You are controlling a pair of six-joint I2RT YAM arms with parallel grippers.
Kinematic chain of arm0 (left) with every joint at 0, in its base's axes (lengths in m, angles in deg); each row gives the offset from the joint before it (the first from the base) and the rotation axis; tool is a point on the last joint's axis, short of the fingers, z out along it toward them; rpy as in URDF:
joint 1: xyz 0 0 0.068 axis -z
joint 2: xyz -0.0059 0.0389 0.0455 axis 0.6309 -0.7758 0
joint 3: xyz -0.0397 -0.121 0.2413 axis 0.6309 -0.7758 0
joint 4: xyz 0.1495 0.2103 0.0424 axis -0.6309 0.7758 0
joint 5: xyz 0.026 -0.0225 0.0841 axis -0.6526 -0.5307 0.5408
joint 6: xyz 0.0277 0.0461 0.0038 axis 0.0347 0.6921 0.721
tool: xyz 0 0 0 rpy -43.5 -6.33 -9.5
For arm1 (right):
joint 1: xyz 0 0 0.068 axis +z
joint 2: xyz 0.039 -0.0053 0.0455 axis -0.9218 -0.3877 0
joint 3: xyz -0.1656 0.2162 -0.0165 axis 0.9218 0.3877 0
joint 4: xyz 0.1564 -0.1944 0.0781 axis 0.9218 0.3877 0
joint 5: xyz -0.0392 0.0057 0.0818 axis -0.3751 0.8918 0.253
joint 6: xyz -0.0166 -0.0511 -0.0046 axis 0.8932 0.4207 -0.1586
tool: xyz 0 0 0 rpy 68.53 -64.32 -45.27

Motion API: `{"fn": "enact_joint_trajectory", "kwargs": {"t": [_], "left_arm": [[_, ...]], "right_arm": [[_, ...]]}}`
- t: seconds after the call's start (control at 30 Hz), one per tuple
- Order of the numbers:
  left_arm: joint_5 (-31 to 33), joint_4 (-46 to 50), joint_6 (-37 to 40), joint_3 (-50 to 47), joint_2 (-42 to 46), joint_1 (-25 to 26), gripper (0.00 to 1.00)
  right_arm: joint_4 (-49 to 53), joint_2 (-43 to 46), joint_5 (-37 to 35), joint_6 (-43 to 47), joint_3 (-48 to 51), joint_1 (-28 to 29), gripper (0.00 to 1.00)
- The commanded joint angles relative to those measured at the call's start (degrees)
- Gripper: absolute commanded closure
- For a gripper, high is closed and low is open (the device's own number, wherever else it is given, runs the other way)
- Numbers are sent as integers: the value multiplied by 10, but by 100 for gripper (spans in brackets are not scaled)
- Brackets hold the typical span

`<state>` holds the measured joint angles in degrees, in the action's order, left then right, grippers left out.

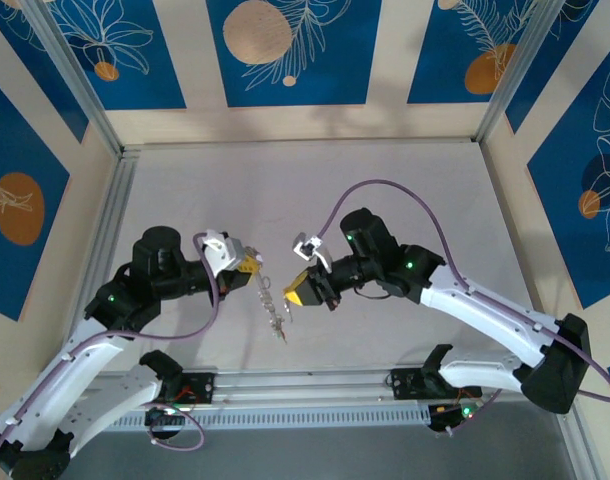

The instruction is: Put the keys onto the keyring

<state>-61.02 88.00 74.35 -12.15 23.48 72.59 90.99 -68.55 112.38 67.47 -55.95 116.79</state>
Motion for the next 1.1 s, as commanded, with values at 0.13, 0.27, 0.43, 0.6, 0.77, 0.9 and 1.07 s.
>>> {"fn": "enact_joint_trajectory", "kwargs": {"t": [0.13, 0.27, 0.43, 0.6, 0.77, 0.9, 1.07], "left_arm": [[-58, -32, 0, 33, -16, -6, 100], [-81, -34, -2, 36, -15, -6, 100], [-109, -39, -5, 32, -16, -5, 100], [-125, -33, 1, 29, -14, -5, 100], [-146, -26, 3, 29, -14, -4, 100], [-153, -13, 10, 33, -18, 4, 100], [-138, 10, 23, 40, -20, 18, 100]], "right_arm": [[12, -10, 77, 27, -54, 10, 100], [37, -38, 77, 30, -85, 9, 100], [53, -72, 81, 20, -110, -4, 100], [58, -84, 88, 13, -121, -14, 100], [84, -95, 94, 19, -145, -26, 100], [108, -111, 108, 31, -166, -28, 100], [153, -129, 108, 46, -194, -35, 100]]}}
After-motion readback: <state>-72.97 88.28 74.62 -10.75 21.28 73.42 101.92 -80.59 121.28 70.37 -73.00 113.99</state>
